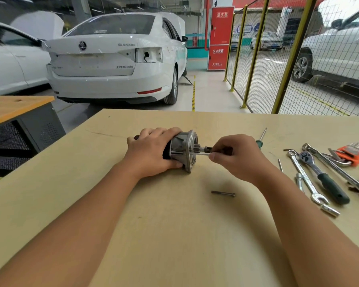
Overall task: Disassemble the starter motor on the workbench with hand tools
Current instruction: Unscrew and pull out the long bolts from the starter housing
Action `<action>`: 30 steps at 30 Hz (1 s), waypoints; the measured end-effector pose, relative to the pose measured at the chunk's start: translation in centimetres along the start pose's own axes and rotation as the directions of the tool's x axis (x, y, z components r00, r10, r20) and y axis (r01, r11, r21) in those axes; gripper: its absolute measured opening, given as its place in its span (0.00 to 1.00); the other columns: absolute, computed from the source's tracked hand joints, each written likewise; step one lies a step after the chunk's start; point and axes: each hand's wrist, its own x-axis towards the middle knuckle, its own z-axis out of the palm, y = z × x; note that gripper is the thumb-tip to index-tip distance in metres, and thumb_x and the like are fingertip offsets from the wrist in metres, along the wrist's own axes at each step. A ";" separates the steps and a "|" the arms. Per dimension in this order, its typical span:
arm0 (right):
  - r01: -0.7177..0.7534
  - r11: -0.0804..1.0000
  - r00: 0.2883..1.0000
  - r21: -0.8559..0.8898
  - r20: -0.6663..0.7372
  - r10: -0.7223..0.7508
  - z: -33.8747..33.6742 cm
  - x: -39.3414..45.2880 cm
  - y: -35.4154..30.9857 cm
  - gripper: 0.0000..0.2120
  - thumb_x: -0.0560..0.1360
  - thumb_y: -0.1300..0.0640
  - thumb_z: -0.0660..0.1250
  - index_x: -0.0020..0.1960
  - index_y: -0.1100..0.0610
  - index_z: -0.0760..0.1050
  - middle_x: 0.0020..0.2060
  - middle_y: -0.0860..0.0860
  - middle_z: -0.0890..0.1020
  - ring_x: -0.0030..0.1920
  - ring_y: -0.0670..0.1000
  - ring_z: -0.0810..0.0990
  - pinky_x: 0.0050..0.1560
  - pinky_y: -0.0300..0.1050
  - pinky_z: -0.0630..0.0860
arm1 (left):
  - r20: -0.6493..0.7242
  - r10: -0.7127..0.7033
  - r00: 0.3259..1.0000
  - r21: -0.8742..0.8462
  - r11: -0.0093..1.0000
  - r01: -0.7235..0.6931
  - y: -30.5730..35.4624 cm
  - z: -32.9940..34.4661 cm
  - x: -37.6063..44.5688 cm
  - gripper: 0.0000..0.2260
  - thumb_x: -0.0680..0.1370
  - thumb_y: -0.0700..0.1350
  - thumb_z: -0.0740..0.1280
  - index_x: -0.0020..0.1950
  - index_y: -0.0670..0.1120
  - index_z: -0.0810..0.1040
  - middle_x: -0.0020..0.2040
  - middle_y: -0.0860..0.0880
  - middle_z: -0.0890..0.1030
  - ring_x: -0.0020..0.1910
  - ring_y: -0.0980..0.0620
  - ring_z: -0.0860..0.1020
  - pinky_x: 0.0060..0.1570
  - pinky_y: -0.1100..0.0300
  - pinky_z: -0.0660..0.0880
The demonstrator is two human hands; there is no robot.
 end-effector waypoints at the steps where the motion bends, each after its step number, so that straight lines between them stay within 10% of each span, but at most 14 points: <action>1: 0.007 1.000 1.000 0.002 -0.015 -0.007 -0.1 0.0 -0.1 0.06 0.73 0.56 0.76 0.39 0.49 0.82 0.33 0.45 0.81 0.36 0.45 0.77 0.34 0.34 0.69 | -0.007 0.002 1.000 -0.001 1.000 -0.002 0.0 0.1 0.0 0.38 0.66 0.75 0.70 0.72 0.73 0.57 0.72 0.63 0.70 0.72 0.47 0.67 0.55 0.42 0.65; 15: -0.128 0.991 0.981 0.041 0.153 0.120 0.0 0.1 0.6 0.11 0.78 0.51 0.70 0.39 0.53 0.83 0.34 0.52 0.84 0.27 0.43 0.73 0.31 0.39 0.73 | 0.063 -0.013 0.998 -0.070 0.997 0.017 -0.5 -0.5 0.2 0.38 0.64 0.75 0.66 0.71 0.75 0.56 0.72 0.65 0.69 0.72 0.49 0.65 0.57 0.42 0.64; 22: -0.041 0.982 0.999 -0.182 0.010 0.044 0.4 0.3 0.3 0.06 0.74 0.48 0.74 0.39 0.47 0.84 0.34 0.42 0.82 0.40 0.46 0.79 0.40 0.45 0.76 | 0.087 -0.024 0.996 -0.158 0.987 0.037 -0.7 -0.9 0.4 0.32 0.66 0.79 0.54 0.70 0.76 0.60 0.71 0.65 0.71 0.71 0.51 0.65 0.58 0.43 0.63; 30: -0.019 0.994 1.000 -0.107 0.018 0.021 1.5 0.1 -0.2 0.08 0.71 0.54 0.78 0.37 0.49 0.79 0.34 0.44 0.81 0.32 0.41 0.75 0.31 0.35 0.67 | 0.096 -0.023 0.995 -0.187 0.982 0.041 -0.9 -1.0 0.4 0.32 0.67 0.78 0.57 0.71 0.76 0.59 0.70 0.65 0.72 0.71 0.51 0.65 0.60 0.43 0.64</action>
